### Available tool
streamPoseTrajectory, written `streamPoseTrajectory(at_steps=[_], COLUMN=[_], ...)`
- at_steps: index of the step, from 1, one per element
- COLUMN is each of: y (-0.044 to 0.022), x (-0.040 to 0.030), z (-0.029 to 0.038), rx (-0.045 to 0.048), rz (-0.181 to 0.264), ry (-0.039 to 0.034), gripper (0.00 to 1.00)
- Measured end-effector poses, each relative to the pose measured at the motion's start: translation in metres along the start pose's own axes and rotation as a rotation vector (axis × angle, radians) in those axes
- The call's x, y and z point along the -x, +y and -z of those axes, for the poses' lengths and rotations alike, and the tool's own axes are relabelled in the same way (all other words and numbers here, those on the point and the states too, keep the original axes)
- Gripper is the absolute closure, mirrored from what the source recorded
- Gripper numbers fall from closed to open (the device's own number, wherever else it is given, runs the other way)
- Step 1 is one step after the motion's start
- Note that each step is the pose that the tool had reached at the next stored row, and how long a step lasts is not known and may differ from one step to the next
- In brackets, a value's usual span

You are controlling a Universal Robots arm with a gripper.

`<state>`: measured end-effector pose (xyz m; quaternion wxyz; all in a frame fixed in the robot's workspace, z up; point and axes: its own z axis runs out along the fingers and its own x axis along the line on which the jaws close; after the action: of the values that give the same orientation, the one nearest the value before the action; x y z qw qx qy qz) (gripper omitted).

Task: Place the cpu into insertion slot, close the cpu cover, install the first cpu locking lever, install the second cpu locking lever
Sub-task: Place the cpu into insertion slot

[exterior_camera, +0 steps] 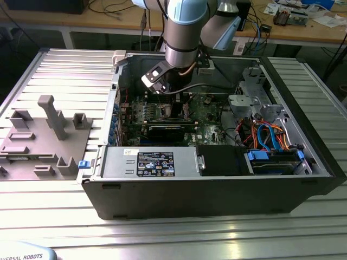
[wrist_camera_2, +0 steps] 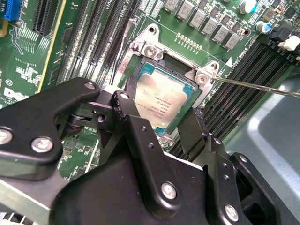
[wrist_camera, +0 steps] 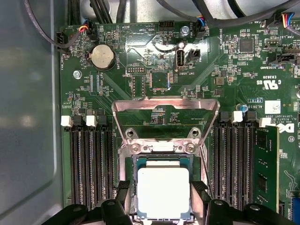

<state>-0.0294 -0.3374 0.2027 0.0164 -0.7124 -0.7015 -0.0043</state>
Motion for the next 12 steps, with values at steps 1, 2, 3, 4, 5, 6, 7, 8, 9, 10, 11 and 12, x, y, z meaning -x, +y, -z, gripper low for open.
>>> streamPoseTrajectory(at_steps=[1, 2, 3, 4, 5, 6, 7, 8, 9, 10, 11, 12], y=[-0.0002, -0.0004, -0.0006, -0.0006, -0.0006, -0.0007, -0.0008, -0.0008, -0.0008, -0.0009, -0.0009, -0.0009], x=[0.0, 0.0, 0.0, 0.0, -0.0001, -0.0001, -0.0002, -0.0003, -0.0003, -0.0004, -0.0004, -0.0005], z=[0.0, 0.0001, 0.0006, 0.0012, 0.0028, 0.0055, 0.009, 0.0105, 0.0118, 0.0148, 0.0163, 0.0171], rx=[-0.0001, 0.0001, 0.0004, 0.0006, 0.0007, 0.0007, 0.0007, 0.0007, 0.0007, 0.0006, 0.0007, 0.0007], rz=[0.0, 0.0, 0.0, 0.0, 0.0, 0.0, 0.0, 0.0, 0.0, 0.0, 0.0, 0.0], ry=[-0.0001, -0.0002, -0.0006, -0.0005, -0.0005, -0.0006, -0.0004, -0.0005, -0.0005, -0.0006, -0.0005, -0.0004], gripper=[0.38, 0.38, 0.38, 0.38, 0.38, 0.38, 0.38, 0.38, 0.38, 0.38, 0.38, 0.38])
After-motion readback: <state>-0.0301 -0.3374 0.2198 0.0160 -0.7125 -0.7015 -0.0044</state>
